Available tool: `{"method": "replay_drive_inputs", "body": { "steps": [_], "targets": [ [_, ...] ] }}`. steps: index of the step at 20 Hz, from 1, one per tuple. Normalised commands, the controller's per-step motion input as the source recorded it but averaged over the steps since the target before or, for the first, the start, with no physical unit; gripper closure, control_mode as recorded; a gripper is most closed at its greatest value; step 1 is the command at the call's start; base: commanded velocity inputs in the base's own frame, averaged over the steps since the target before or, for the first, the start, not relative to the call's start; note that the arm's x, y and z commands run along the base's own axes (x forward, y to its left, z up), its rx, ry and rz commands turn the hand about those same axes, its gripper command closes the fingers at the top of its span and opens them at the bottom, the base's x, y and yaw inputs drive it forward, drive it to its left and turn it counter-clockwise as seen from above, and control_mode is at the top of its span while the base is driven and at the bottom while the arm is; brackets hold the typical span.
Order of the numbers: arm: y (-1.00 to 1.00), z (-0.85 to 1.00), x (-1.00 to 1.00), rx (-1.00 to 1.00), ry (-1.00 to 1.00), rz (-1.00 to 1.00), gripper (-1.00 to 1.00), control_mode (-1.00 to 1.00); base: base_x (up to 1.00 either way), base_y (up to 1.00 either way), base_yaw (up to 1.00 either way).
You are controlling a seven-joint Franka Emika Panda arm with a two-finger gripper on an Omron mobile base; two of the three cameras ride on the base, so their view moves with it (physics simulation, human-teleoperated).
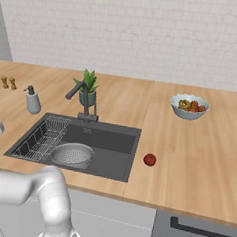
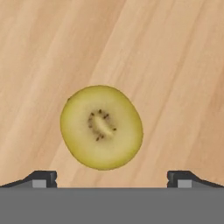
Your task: Put the colander in the sink, put the kiwi, apple in the colander, and turn on the sink faucet and pour water over the colander.
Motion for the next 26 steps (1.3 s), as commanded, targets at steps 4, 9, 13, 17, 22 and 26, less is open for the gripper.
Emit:
{"method": "replay_drive_inputs", "body": {
  "steps": [4, 9, 13, 17, 22, 26],
  "targets": [
    [0.17, -0.30, 0.18, 0.00, 0.01, 0.00, -1.00, -1.00, 0.00, 0.00, 0.00],
    [0.15, -0.32, 0.21, 0.00, 0.01, 0.01, -1.00, -1.00, 0.00, 0.00, 0.00],
    [0.22, -0.27, 0.24, 0.00, 0.01, 0.01, -1.00, -1.00, 0.00, 0.00, 0.00],
    [0.11, -0.10, 0.00, 0.00, 0.00, 0.00, 1.00, -1.00, 0.00, 0.00, 0.00],
    [-0.09, 0.00, -0.23, 0.00, 0.00, 0.00, 1.00, -1.00, 0.00, 0.00, 0.00],
    [-0.56, 0.09, -0.32, 0.00, -0.01, -0.02, 1.00, -1.00, 0.00, 0.00, 0.00]
  ]
}}
